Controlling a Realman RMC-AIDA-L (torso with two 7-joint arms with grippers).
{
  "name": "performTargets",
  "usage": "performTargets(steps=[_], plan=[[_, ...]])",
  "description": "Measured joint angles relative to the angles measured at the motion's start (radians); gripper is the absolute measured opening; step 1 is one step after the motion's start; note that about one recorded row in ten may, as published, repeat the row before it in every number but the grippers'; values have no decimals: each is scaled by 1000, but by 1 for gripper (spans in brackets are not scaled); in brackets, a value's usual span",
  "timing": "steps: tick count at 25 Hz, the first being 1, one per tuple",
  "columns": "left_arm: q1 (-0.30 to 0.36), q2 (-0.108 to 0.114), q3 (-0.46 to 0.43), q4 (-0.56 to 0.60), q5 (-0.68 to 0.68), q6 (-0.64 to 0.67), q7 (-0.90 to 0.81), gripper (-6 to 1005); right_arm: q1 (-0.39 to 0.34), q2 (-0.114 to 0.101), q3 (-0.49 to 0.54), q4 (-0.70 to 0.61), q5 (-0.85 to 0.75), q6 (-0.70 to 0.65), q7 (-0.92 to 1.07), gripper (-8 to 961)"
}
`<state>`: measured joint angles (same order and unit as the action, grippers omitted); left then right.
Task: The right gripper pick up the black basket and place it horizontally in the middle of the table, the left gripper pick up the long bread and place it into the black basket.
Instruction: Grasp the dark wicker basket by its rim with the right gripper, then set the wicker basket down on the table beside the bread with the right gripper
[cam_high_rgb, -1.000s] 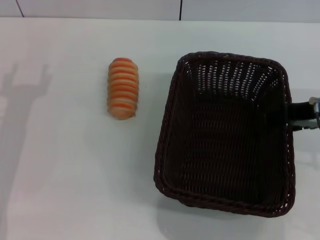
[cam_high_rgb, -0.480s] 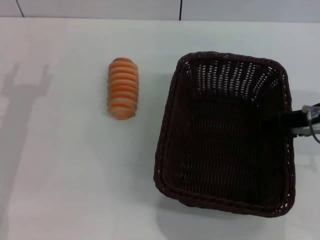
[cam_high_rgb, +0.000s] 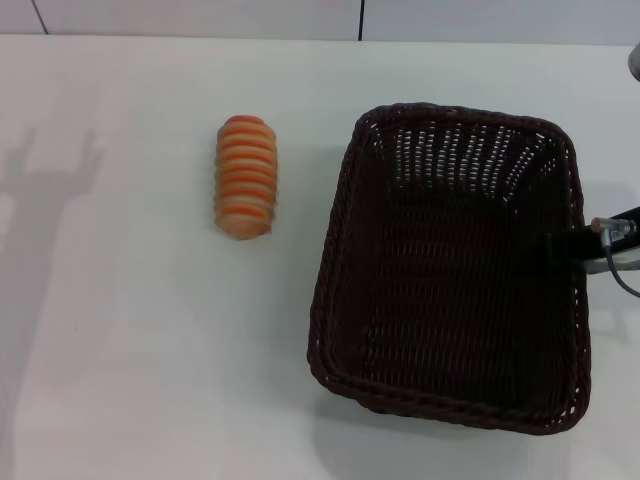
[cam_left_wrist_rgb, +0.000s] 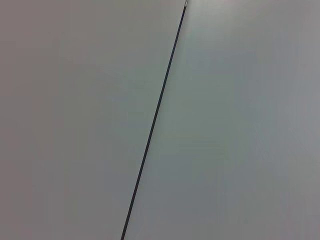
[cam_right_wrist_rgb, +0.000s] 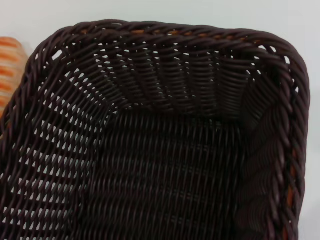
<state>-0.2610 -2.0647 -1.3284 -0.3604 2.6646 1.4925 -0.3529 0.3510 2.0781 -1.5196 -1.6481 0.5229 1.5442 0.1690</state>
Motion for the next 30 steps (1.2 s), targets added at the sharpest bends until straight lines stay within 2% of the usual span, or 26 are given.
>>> performTargets(steps=[7,11,21,23,30], plan=[[0,-1,1,0,0,0,0,810,-1,0,-8,-6,-1,-9,-7,283],[-1,-2,2,-1,0,0,0,810,-7,-3,3,-9,-18,-67,-30,138],[4,0,6,4,1,-30,5,811,-8,-2,14,-66,-134,-268,-210,138],[4,0,6,9,3,-42,6,811,-5,-2,15,-60,-134,-368,-300,138],[-1,0,2,45,3,-97,11,811,29,-1,2,-59,-64,-508,-517,137]])
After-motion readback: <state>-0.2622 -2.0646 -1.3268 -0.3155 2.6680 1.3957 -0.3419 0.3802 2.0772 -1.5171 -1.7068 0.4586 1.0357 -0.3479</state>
